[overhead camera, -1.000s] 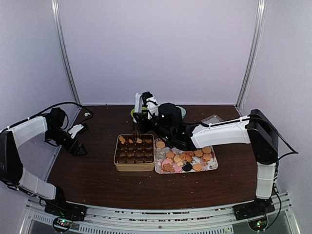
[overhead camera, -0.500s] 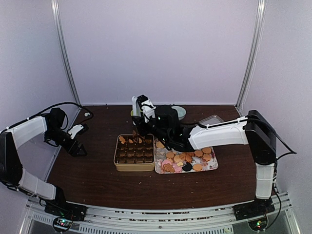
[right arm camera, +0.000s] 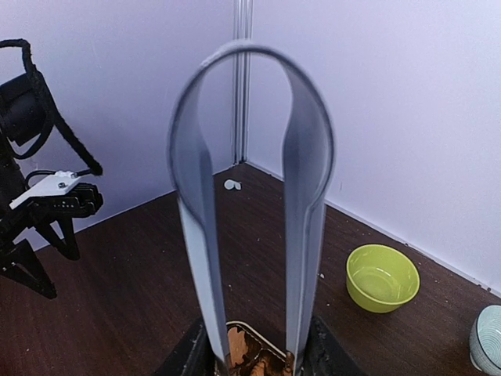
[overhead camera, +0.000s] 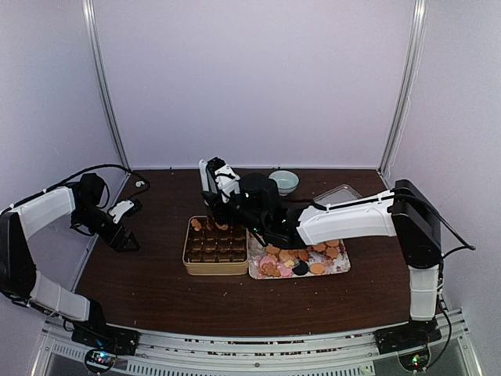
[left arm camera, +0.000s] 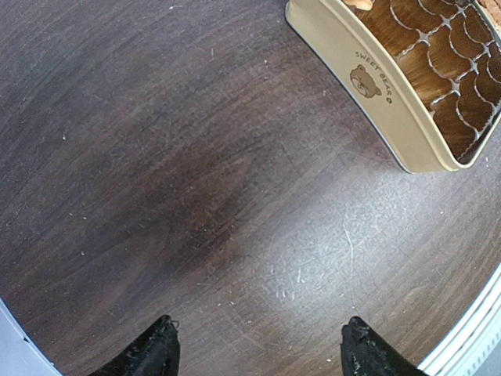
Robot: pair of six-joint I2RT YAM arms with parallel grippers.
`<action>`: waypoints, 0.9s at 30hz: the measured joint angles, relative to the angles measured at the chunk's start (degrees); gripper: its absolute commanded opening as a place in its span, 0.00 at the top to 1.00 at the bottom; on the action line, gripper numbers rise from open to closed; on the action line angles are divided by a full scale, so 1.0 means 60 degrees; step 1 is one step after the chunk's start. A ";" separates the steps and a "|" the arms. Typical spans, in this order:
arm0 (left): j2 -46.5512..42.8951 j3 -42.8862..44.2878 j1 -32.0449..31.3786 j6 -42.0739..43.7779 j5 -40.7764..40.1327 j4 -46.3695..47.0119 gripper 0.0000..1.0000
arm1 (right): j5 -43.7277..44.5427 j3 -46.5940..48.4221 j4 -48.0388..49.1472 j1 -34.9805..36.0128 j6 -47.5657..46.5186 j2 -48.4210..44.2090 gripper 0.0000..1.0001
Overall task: Pack the cookies
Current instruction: Adjust the fake cookies in the empty pocket of the box.
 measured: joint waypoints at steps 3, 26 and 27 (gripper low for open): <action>0.0000 0.0000 0.0000 0.0004 0.0000 -0.0004 0.27 | 0.0066 0.0295 -0.0007 0.0004 -0.0120 0.0197 0.64; 0.0000 0.0033 0.0000 0.0040 0.0000 -0.0029 0.27 | 0.0699 0.0630 -0.0204 -0.0135 -0.0597 0.0696 0.72; 0.0000 0.0033 0.0000 0.0040 0.0000 -0.0033 0.27 | 0.0696 0.0630 -0.0204 -0.0157 -0.0561 0.0696 0.72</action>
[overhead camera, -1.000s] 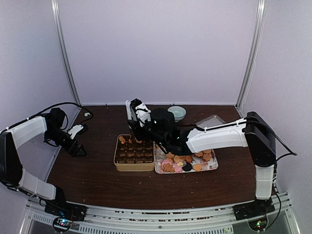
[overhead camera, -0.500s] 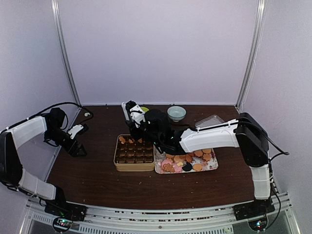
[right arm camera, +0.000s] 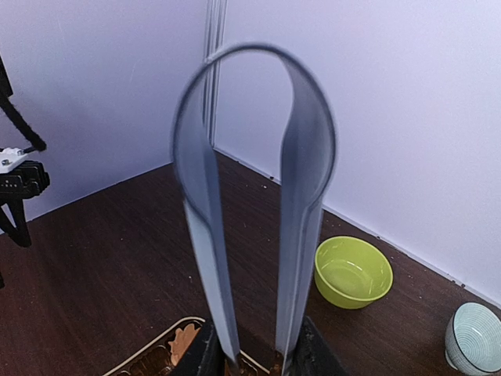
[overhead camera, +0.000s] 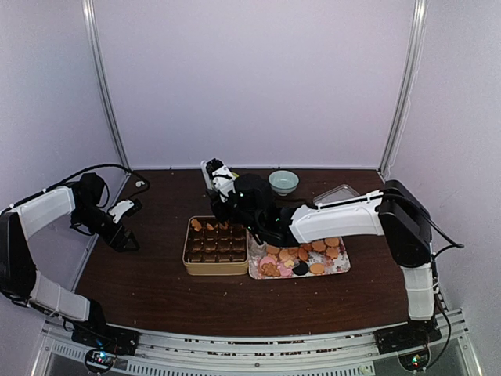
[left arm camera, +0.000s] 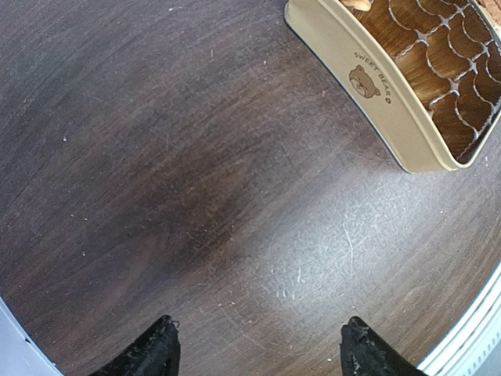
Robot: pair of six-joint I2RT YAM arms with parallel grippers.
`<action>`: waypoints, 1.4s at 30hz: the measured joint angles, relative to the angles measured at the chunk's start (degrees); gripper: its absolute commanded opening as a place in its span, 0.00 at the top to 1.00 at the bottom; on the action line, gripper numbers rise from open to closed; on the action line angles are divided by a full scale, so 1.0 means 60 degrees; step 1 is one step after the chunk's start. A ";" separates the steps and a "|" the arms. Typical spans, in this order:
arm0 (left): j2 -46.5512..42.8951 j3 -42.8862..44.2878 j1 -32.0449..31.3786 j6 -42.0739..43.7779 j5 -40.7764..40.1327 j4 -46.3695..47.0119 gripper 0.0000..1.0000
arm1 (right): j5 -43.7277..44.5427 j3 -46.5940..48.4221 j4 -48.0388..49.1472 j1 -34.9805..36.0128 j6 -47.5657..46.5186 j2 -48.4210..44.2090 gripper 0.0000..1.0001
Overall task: Pack the cookies
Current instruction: Adjust the fake cookies in the empty pocket of the box.
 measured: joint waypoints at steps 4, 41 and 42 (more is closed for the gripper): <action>0.0000 0.0000 0.0000 0.0018 0.0000 0.0000 0.27 | 0.0000 -0.0004 0.0004 -0.0015 0.0113 0.0000 0.79; 0.0004 0.0000 0.0000 0.0062 0.0146 -0.0204 0.27 | -0.0368 -0.0801 0.0634 -0.0095 -0.0229 -0.0466 0.59; 0.0004 0.0000 0.0000 0.0066 0.0149 -0.0211 0.27 | -0.0390 -0.0849 0.0634 -0.0117 -0.0135 -0.0561 0.59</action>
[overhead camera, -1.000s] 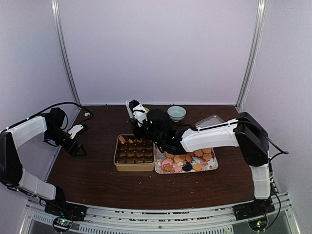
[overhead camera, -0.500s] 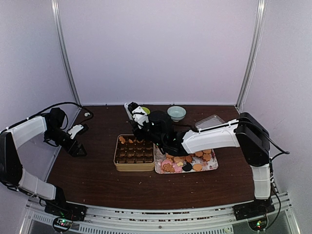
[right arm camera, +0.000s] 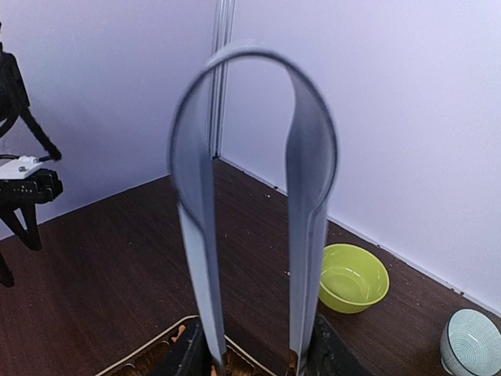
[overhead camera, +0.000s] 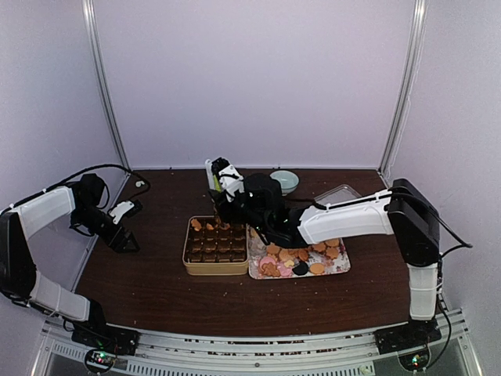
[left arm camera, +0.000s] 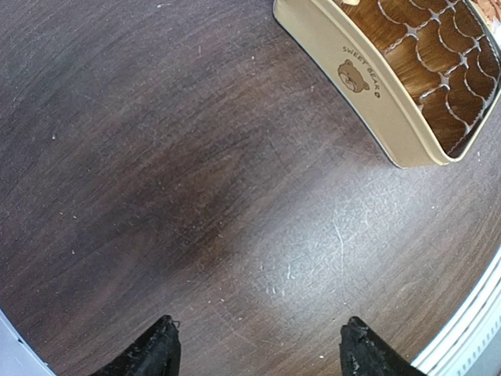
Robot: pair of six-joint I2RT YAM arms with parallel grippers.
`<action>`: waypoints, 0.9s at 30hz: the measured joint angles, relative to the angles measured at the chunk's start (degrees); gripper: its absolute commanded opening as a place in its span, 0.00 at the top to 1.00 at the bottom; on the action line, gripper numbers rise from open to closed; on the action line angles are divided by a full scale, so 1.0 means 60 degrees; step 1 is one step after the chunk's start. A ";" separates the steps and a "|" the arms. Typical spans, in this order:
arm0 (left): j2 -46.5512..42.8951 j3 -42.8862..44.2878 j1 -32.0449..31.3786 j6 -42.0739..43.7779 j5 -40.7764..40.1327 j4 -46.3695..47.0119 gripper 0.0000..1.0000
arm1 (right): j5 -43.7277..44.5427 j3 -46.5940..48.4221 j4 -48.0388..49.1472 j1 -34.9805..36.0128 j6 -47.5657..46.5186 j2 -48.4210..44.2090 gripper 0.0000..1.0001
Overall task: Pack the cookies
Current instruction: Adjust the fake cookies in the empty pocket of the box.
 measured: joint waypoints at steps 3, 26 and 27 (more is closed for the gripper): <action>0.0000 0.0004 0.0000 0.0007 0.0004 -0.0004 0.27 | 0.0000 -0.0317 0.0040 -0.0058 0.0240 -0.0463 0.59; 0.0095 0.0317 0.0000 0.0029 0.0189 -0.0091 0.27 | 0.3246 -0.6382 -0.1876 -0.1082 0.2514 -0.6280 0.54; 0.0102 0.0324 0.0000 0.0029 0.0193 -0.0095 0.27 | 0.3300 -0.6466 -0.2007 -0.1082 0.2630 -0.6339 0.54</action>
